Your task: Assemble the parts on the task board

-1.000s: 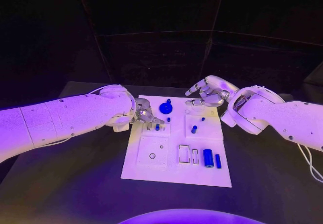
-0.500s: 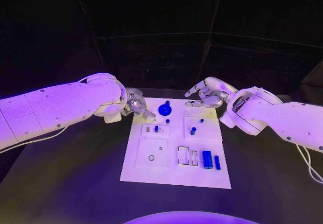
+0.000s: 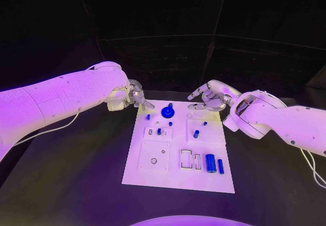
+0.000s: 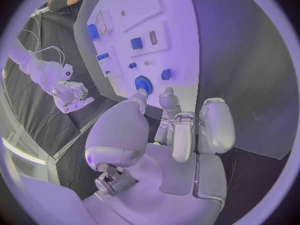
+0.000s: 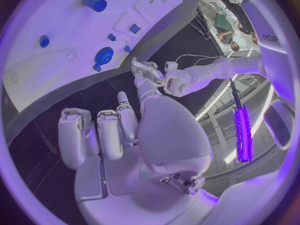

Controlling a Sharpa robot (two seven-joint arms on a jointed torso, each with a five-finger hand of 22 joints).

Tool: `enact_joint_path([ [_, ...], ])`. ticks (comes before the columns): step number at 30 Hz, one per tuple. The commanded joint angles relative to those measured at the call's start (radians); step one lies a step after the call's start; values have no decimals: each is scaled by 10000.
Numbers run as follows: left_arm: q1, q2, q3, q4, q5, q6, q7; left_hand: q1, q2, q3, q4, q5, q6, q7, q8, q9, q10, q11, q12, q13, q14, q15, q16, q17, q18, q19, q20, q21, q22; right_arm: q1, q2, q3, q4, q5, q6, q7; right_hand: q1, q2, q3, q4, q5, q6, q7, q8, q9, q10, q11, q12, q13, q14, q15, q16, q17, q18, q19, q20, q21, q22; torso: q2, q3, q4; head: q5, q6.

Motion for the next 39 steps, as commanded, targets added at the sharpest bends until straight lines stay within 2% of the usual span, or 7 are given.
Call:
enact_joint_path([
  [1,2,212,5,-356,-41,552,85,98,45,-125,17,-26,68,-24,-47,-33,38,36,73,31,1055,53,62,2634,158,27,56,51,48,22,22,7,13,27,27,26,-128,8,-53,-4,30,69,9,58,-14,15,-48,-32,388,559,-59,-65,458,135,-39,-37,-45,1220,34,-13,-7,6,-7],
  [6,-82,588,-1,-905,-227,821,48,101,90,-293,107,-27,222,-62,13,-54,74,7,141,74,1055,36,62,2634,151,58,56,89,111,22,56,8,10,27,30,31,-128,8,-53,-4,30,69,9,58,-14,15,-48,-32,388,559,-59,-65,458,135,-39,-37,-45,1220,39,-17,-12,39,-34],
  [10,-169,788,-2,-1188,-271,885,37,124,112,-378,132,-28,295,-85,48,-58,100,-9,189,114,1055,22,62,2634,144,77,50,117,155,22,83,8,2,27,37,37,-128,8,-53,-4,30,69,9,58,-14,15,-48,-32,388,559,-59,-65,458,135,-39,-37,-45,1220,42,-27,-9,32,-67],
  [13,-221,886,-2,-1324,-287,935,25,175,160,-458,141,-26,391,-117,108,-52,141,-36,251,167,1055,4,62,2634,133,102,37,156,215,22,97,8,-2,27,44,40,-128,8,-53,-4,30,69,9,58,-14,15,-48,-32,388,559,-59,-65,458,135,-39,-37,-45,1220,32,-20,-19,40,-93],
  [24,-269,1010,-2,-1413,-304,1207,-22,325,257,-608,119,-26,576,-190,239,-22,240,-98,380,283,1055,-43,62,2634,106,158,1,249,354,22,130,8,-19,27,52,44,-124,19,-51,-3,51,66,8,58,-15,15,-49,-32,388,560,-60,-63,462,134,-36,-37,-44,1222,15,-10,8,28,-133],
  [39,-325,1125,-3,-1488,-493,1426,-75,1145,610,-457,-316,-20,679,-249,355,-5,303,-158,425,283,1055,-97,62,2634,92,181,-58,285,433,22,145,8,-32,27,20,55,-119,25,-51,-4,67,65,7,58,-16,14,-50,-34,386,557,-61,-72,447,136,-41,-38,-48,1215,21,-9,-4,36,-163],
])
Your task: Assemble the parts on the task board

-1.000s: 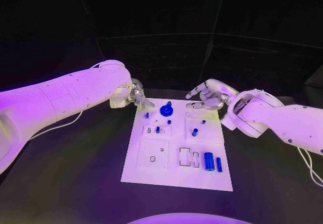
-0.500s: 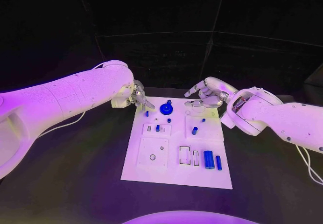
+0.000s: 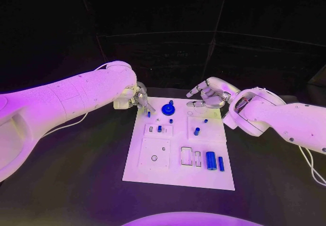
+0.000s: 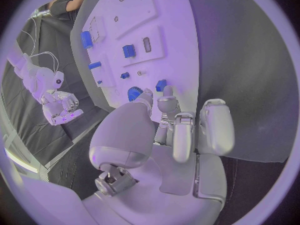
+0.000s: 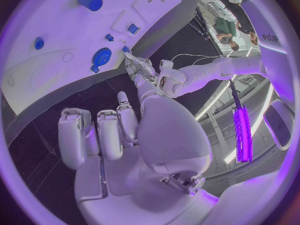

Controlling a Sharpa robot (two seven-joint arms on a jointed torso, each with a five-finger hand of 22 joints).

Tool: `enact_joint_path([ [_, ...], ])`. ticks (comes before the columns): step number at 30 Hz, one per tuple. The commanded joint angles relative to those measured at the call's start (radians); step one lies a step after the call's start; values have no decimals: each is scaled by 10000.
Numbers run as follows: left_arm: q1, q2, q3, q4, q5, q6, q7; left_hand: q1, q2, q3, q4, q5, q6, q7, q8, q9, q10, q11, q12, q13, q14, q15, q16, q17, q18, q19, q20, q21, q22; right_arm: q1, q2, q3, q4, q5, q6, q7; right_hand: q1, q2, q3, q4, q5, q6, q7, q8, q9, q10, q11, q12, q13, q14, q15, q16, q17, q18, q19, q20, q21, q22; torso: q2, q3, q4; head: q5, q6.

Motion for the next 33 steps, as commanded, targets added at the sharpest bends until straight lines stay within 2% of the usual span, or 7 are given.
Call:
enact_joint_path([
  [1,6,33,5,-30,-157,201,-46,107,-29,-8,-77,-20,66,0,44,8,64,3,39,1,1027,-67,62,2634,93,78,-26,43,10,22,10,7,7,20,9,54,-77,-16,-52,-3,67,65,7,58,-16,14,-50,-34,385,558,-62,-25,442,136,-41,-38,-48,1208,8,-3,-4,-10,-14],
  [17,-39,158,6,-178,-172,171,-59,191,23,43,-138,-19,79,-5,56,9,71,-2,40,-2,1027,-69,62,2634,90,82,-29,49,24,22,35,7,-4,91,-53,158,-26,16,-49,-11,110,47,-1,56,-22,-490,-68,-807,-283,353,-80,-488,-341,308,-570,-52,-439,519,3,0,-1,-28,-56],
  [20,-44,176,6,-201,-172,188,-60,220,49,65,-160,-19,83,-6,59,8,77,-3,44,0,1027,-70,62,2634,88,84,-30,54,33,22,55,7,-45,411,-163,326,95,72,27,20,156,96,-40,106,-11,-2106,-135,-3432,-2512,-525,-138,-2473,-3094,855,-2343,-111,-1971,-1823,2,0,-4,-31,-63],
  [23,-47,189,6,-215,-172,215,-62,250,61,82,-185,-19,85,-7,62,7,79,-4,43,-3,1027,-71,62,2634,88,84,-31,54,35,23,79,7,-98,800,-264,505,307,50,272,111,186,104,-59,201,-7,-3528,-138,-6378,-5079,-1842,-114,-6279,-7142,1602,-5060,-119,-5194,-5829,-1,0,-1,-32,-67],
  [27,-50,198,6,-220,-172,240,-65,283,70,99,-215,-19,86,-10,64,6,79,-6,40,-9,1027,-71,62,2634,87,86,-32,56,41,23,96,7,-150,1173,-296,680,442,-31,594,308,192,45,149,224,-15,-4140,126,-7910,-6460,-2699,149,-8292,-8022,1569,-5628,104,-6709,-6778,-1,1,8,-32,-71],
  [29,-50,200,6,-221,-172,257,-67,314,73,113,-246,-19,88,-12,66,4,78,-8,33,-20,1027,-72,62,2634,91,78,-33,42,22,24,109,7,-177,1377,-274,775,566,-218,922,481,169,-28,314,250,-20,-4019,389,-9013,-7900,-2893,437,-10035,-8923,1602,-5827,403,-8103,-7710,-1,-1,4,-31,-69],
  [33,-52,206,6,-223,-172,273,-70,335,71,122,-268,-19,88,-13,67,3,78,-9,32,-22,1027,-72,62,2634,90,80,-34,45,28,24,126,7,-205,1594,-237,878,521,-391,1078,605,166,-90,455,306,-17,-4177,528,-9655,-8962,-3012,633,-11236,-9584,1593,-5701,597,-9029,-8380,0,3,1,-24,-77],
])
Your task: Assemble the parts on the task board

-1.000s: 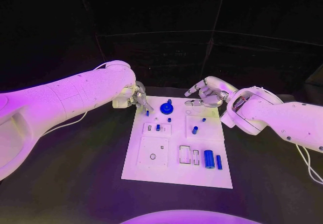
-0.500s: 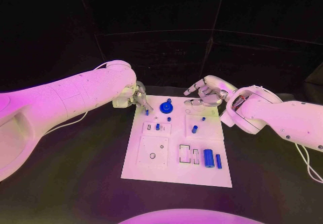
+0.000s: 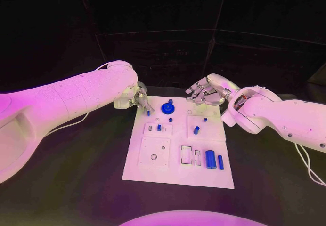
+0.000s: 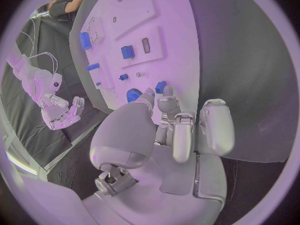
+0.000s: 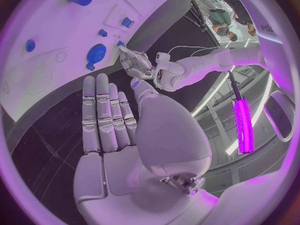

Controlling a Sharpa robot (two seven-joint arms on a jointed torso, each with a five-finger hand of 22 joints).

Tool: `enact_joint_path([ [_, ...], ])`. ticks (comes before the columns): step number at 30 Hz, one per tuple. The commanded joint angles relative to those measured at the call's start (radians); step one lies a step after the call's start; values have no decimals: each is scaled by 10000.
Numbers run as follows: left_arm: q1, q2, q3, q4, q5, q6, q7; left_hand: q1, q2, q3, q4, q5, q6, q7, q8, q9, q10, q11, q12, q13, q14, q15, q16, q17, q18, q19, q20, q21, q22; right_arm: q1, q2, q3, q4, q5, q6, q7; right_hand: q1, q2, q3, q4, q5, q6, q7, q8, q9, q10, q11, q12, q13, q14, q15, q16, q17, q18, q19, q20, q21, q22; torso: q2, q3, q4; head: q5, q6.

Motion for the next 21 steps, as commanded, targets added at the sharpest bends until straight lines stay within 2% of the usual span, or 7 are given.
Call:
enact_joint_path([
  [1,13,18,7,-6,-62,144,-50,143,12,14,-84,-19,90,-14,68,6,80,-10,31,-14,1021,-66,62,2634,90,45,-1,43,-5,24,19,7,-7,647,-108,413,-23,-173,94,23,-3,-32,109,71,-4,5,92,-257,-525,13,128,-565,-324,105,42,114,-478,-345,-2,3,4,9,-6],
  [6,12,30,8,-10,-61,185,-52,358,62,139,-274,-17,92,-32,71,-3,85,-27,25,-25,1021,-75,62,2634,90,44,-7,41,3,24,35,7,-29,844,-83,486,-46,-275,184,-6,-16,-163,175,199,2,78,171,-431,-1523,333,208,-1475,-873,120,426,196,-1349,-1017,-5,3,-1,11,-22],
  [11,8,52,8,-29,-61,215,-51,567,116,294,-471,-18,91,-48,60,-20,94,-42,22,-29,1021,-86,62,2634,90,45,-16,41,13,24,46,7,-47,1000,-82,545,-62,-266,221,-70,8,-262,236,288,0,-70,248,-506,-2081,283,303,-2031,-1195,98,538,266,-1866,-1394,0,3,4,9,-32],
  [15,-7,78,8,-56,-61,215,-48,668,127,377,-585,-17,91,-54,50,-34,100,-47,20,-33,1021,-88,62,2634,89,44,-19,39,18,24,56,7,-58,1085,-84,580,-82,-249,227,-127,15,-323,250,356,1,-90,273,-472,-2391,361,328,-2285,-1368,104,673,292,-2146,-1610,-2,5,4,5,-48],
  [21,-31,93,8,-83,-60,149,-41,1118,320,761,-962,-15,70,-100,12,-72,100,-94,-1,-51,1021,-116,62,2634,94,38,-36,25,13,24,59,7,-63,1142,-94,598,-98,-238,229,-185,40,-379,260,415,0,-105,282,-418,-2637,443,338,-2468,-1495,103,800,299,-2354,-1774,-5,4,3,3,-70],
])
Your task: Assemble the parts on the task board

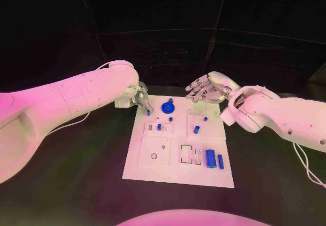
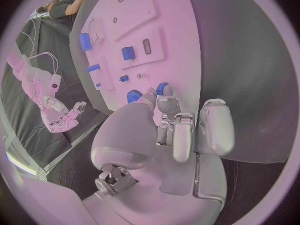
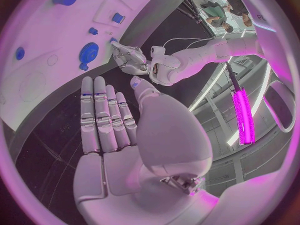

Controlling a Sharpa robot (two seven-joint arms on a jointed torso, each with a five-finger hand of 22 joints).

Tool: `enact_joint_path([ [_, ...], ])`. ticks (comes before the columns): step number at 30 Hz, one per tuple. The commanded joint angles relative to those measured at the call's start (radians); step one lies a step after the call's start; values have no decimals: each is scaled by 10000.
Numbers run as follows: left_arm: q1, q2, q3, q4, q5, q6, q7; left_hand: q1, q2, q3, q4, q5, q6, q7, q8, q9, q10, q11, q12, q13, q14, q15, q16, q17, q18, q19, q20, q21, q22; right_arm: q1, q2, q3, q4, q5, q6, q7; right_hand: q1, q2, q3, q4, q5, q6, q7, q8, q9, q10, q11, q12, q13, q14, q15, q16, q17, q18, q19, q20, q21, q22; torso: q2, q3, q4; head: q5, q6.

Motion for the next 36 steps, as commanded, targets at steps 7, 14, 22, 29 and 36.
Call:
enact_joint_path([
  [7,-10,-50,5,94,-50,-90,28,927,179,1523,-1130,169,-142,16,-141,-111,-23,25,-171,-156,1059,-59,62,2634,100,25,-39,-19,-20,23,12,8,-4,229,-103,183,-39,-46,0,-77,52,-115,36,63,-4,-94,49,56,-154,99,31,-146,-80,101,146,10,-157,-102,-1,-1,5,-3,-30],
  [14,-12,-174,5,258,41,-362,129,209,-463,3276,-1719,1308,-195,94,29,-40,42,119,-275,-310,1059,22,62,2634,99,41,55,-22,25,23,17,8,-29,261,-105,191,-53,-46,-5,-89,68,-136,42,78,-5,-111,57,71,-216,110,38,-193,-112,99,172,15,-211,-144,-9,0,14,10,-39],
  [22,-5,-555,7,725,689,-1060,310,-630,-871,4641,-2062,1641,-204,94,342,120,188,77,-184,-294,1059,20,62,2634,109,41,54,-66,18,23,7,7,-60,315,-104,198,-66,-45,-10,-95,83,-151,47,90,-5,-122,62,84,-259,118,43,-226,-134,98,188,19,-251,-174,-21,4,30,24,-40],
  [29,16,-1144,4,1575,1534,-1655,257,-1044,-1049,5089,-2142,2393,-188,58,565,230,283,42,-110,-247,1059,-2,62,2634,107,57,32,-72,40,23,-7,7,-102,335,-106,185,-80,-49,-18,-108,100,-173,54,104,-6,-141,69,101,-316,125,51,-272,-163,96,207,24,-306,-214,-22,10,24,62,-28],
  [36,16,-1870,-41,2668,1829,-2305,244,-1229,-1139,5274,-2193,2689,-173,28,693,290,330,16,-80,-233,1059,-21,62,2634,103,69,15,-67,63,23,-17,6,-167,351,-102,185,-99,-49,-35,-164,130,-271,92,135,-12,-257,114,131,-489,76,98,-437,-262,85,219,57,-494,-345,-36,12,44,78,-39],
])
